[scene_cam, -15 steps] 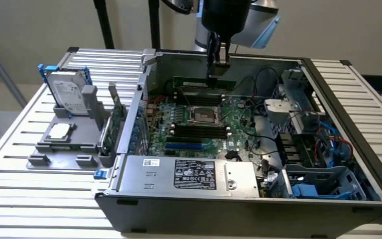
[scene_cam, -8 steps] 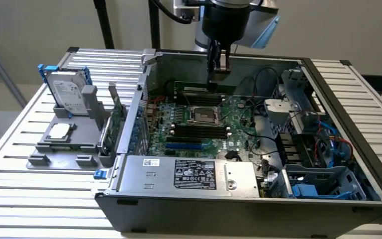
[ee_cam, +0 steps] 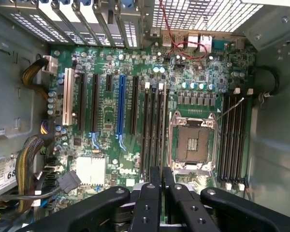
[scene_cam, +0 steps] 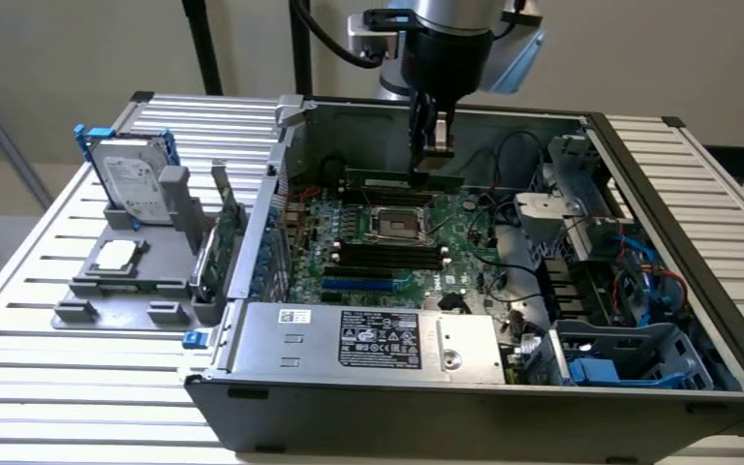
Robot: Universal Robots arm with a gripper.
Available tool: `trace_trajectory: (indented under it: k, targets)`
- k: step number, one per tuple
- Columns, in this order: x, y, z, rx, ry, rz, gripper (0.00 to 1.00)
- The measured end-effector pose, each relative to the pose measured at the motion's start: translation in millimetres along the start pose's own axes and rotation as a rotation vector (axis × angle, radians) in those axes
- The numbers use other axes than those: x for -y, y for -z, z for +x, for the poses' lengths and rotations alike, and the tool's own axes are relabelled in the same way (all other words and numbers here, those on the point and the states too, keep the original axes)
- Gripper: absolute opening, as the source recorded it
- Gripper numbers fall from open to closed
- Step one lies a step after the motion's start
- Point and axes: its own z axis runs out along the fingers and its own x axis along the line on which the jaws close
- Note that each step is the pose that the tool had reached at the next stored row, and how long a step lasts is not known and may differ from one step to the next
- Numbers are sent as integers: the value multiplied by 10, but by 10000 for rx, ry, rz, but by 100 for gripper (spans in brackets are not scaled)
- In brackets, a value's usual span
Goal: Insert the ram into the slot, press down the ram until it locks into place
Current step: 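Insert the ram into the slot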
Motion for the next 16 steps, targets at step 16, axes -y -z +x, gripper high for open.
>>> trace_trajectory:
  k: [16]
  targets:
    - [11,-290,121,0,-1,0,13]
